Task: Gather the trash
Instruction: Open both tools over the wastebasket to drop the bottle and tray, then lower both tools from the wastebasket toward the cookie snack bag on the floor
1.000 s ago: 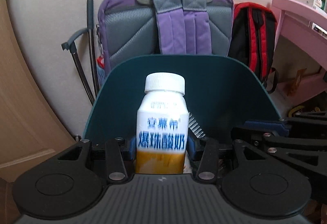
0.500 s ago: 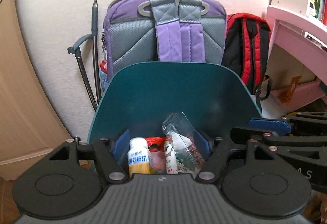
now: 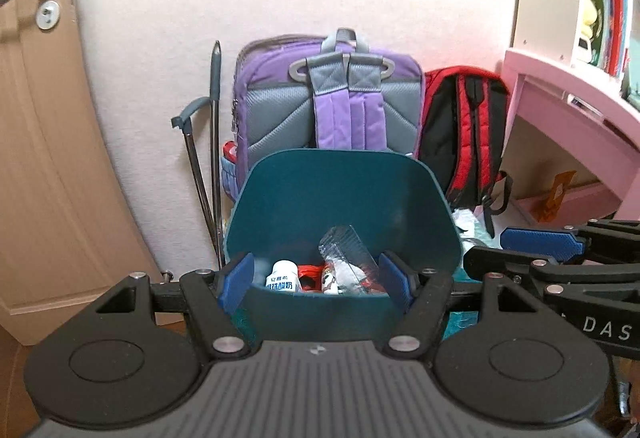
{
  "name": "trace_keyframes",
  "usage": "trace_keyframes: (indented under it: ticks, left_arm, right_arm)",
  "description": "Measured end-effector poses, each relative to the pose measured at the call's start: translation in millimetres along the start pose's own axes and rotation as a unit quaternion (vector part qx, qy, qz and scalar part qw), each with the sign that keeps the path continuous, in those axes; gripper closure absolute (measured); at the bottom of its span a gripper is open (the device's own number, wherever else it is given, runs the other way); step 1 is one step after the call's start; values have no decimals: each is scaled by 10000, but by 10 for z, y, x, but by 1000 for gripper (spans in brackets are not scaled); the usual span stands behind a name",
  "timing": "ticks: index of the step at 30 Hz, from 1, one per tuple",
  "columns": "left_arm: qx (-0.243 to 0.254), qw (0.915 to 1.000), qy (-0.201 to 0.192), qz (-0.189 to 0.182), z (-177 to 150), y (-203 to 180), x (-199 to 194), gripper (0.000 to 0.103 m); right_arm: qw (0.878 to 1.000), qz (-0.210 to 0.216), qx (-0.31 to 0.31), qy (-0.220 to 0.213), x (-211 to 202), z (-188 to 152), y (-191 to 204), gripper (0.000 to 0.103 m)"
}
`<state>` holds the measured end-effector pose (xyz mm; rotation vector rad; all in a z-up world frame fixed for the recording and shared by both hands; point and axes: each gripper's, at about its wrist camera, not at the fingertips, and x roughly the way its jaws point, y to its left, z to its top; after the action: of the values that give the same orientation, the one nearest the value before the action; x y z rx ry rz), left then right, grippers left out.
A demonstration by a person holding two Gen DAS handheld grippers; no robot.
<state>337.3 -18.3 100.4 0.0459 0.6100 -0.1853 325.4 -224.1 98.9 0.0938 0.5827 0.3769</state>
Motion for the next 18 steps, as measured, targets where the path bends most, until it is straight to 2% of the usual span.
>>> trace_keyframes:
  ticks: [5, 9, 18]
  left_arm:
    - [46, 9999, -86, 54, -89, -8, -335, 34]
    - [1, 9999, -160, 53, -199, 21, -564, 25]
    - [60, 9999, -147, 27, -597, 135, -918, 23]
  right_arm:
    - [9999, 116, -101, -61, -253, -67, 147, 62]
    - [9994, 290, -177, -75, -421, -146, 279, 61]
    - [9970, 619, -447, 82, -577, -480, 553, 54]
